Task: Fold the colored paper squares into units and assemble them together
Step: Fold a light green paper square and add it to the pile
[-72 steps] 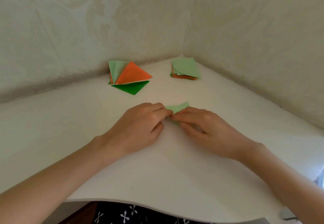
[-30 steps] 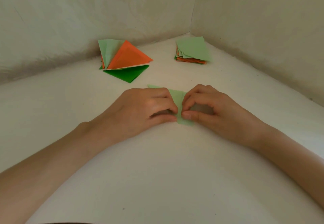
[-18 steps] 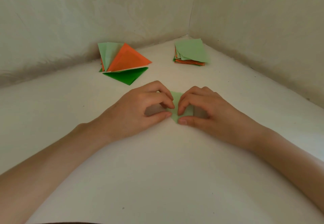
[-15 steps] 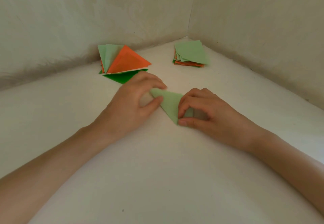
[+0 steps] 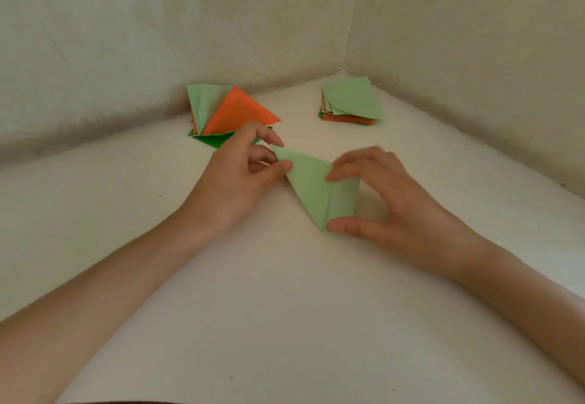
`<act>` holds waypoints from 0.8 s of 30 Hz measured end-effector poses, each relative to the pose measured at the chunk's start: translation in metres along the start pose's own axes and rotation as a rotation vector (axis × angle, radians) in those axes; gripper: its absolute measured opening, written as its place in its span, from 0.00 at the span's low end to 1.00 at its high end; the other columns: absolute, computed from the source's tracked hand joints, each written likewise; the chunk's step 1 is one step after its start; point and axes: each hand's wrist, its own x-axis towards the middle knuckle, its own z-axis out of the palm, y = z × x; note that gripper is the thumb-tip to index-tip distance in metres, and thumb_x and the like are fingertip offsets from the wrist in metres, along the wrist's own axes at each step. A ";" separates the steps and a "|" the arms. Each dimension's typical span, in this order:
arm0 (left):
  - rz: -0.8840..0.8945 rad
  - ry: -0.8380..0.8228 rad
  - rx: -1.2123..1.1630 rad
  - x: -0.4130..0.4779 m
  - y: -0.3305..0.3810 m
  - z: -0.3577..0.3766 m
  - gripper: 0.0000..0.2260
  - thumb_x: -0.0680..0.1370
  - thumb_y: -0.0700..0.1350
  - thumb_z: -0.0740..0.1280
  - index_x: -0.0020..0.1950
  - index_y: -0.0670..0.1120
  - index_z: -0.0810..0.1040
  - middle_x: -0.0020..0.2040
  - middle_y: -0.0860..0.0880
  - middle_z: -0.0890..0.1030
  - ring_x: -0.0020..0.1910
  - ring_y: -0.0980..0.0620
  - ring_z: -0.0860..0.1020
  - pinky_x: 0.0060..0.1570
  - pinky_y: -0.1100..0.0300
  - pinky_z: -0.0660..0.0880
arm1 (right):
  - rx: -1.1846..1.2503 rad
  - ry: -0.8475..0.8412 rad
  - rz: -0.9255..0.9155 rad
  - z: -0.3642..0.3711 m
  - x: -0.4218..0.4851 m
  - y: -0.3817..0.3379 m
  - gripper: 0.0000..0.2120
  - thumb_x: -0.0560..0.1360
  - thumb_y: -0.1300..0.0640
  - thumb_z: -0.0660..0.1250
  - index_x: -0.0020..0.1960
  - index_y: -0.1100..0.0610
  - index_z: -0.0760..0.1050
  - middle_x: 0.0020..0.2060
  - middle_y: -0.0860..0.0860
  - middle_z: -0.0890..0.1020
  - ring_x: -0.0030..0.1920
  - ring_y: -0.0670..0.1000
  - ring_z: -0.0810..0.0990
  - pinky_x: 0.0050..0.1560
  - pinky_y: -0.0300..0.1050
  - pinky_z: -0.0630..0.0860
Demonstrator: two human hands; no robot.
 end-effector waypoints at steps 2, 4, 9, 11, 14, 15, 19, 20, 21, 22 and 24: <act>-0.026 0.033 -0.193 0.001 0.004 0.001 0.10 0.76 0.34 0.67 0.48 0.47 0.70 0.35 0.48 0.79 0.32 0.54 0.82 0.42 0.62 0.78 | 0.123 0.129 0.112 -0.004 -0.001 -0.004 0.27 0.66 0.39 0.70 0.61 0.41 0.64 0.62 0.43 0.68 0.63 0.43 0.67 0.64 0.32 0.62; -0.003 0.039 -0.235 0.001 0.007 0.001 0.10 0.76 0.33 0.66 0.50 0.46 0.70 0.35 0.47 0.78 0.31 0.55 0.82 0.41 0.64 0.78 | 0.329 0.181 0.294 -0.009 0.001 -0.007 0.30 0.66 0.37 0.70 0.63 0.40 0.60 0.60 0.41 0.74 0.60 0.41 0.72 0.61 0.36 0.68; 0.016 0.002 -0.245 -0.002 0.006 0.002 0.14 0.75 0.34 0.68 0.52 0.49 0.68 0.37 0.51 0.80 0.34 0.56 0.82 0.44 0.64 0.75 | 0.671 0.117 0.368 -0.009 0.004 -0.013 0.25 0.73 0.59 0.68 0.65 0.44 0.62 0.41 0.57 0.85 0.47 0.58 0.82 0.54 0.46 0.76; 0.141 0.044 -0.108 -0.004 0.002 0.004 0.17 0.73 0.39 0.70 0.55 0.53 0.68 0.49 0.50 0.78 0.46 0.55 0.81 0.51 0.62 0.73 | 0.684 0.147 0.329 -0.009 0.004 -0.016 0.24 0.74 0.68 0.66 0.62 0.44 0.66 0.39 0.61 0.84 0.42 0.58 0.83 0.50 0.45 0.77; 0.580 0.106 0.440 -0.004 -0.003 0.003 0.19 0.71 0.40 0.68 0.60 0.49 0.70 0.59 0.46 0.70 0.60 0.49 0.70 0.62 0.59 0.66 | 0.687 0.257 0.355 -0.014 0.003 -0.014 0.17 0.74 0.69 0.65 0.54 0.50 0.69 0.35 0.60 0.83 0.34 0.50 0.80 0.40 0.36 0.75; 0.668 0.086 0.554 -0.005 -0.002 0.005 0.18 0.71 0.41 0.68 0.60 0.48 0.71 0.58 0.46 0.68 0.59 0.48 0.69 0.62 0.57 0.66 | 0.699 0.273 0.364 -0.014 0.003 -0.012 0.14 0.75 0.68 0.65 0.52 0.52 0.69 0.33 0.58 0.83 0.32 0.48 0.79 0.37 0.34 0.73; 0.615 -0.045 0.498 -0.018 0.004 0.013 0.11 0.72 0.48 0.68 0.51 0.50 0.70 0.43 0.52 0.67 0.41 0.55 0.69 0.42 0.55 0.70 | 0.745 0.277 0.349 -0.012 0.003 -0.012 0.09 0.75 0.69 0.65 0.46 0.56 0.71 0.29 0.51 0.82 0.29 0.44 0.76 0.33 0.30 0.69; 0.472 -0.081 0.319 -0.022 0.009 0.014 0.10 0.72 0.46 0.69 0.48 0.49 0.69 0.39 0.52 0.69 0.37 0.55 0.70 0.39 0.55 0.71 | 0.745 0.280 0.333 -0.012 0.003 -0.014 0.09 0.75 0.70 0.64 0.45 0.57 0.71 0.28 0.50 0.82 0.28 0.43 0.76 0.33 0.29 0.69; 0.307 -0.111 0.101 -0.024 0.013 0.014 0.10 0.72 0.43 0.69 0.45 0.48 0.68 0.37 0.50 0.72 0.35 0.54 0.73 0.39 0.55 0.73 | 0.743 0.286 0.318 -0.011 0.003 -0.015 0.09 0.74 0.70 0.64 0.44 0.57 0.71 0.27 0.48 0.81 0.28 0.42 0.75 0.34 0.29 0.69; 0.160 -0.124 -0.105 -0.025 0.016 0.014 0.11 0.72 0.41 0.70 0.44 0.46 0.67 0.37 0.49 0.74 0.34 0.53 0.77 0.39 0.55 0.75 | 0.743 0.294 0.305 -0.011 0.003 -0.015 0.09 0.74 0.70 0.64 0.44 0.57 0.71 0.27 0.48 0.80 0.29 0.42 0.75 0.34 0.29 0.69; -0.033 -0.096 -0.347 -0.025 0.022 0.016 0.14 0.71 0.40 0.73 0.43 0.44 0.66 0.37 0.47 0.79 0.34 0.52 0.81 0.40 0.58 0.78 | 0.739 0.294 0.278 -0.010 0.003 -0.016 0.09 0.74 0.69 0.64 0.43 0.56 0.72 0.29 0.54 0.81 0.32 0.47 0.76 0.37 0.33 0.70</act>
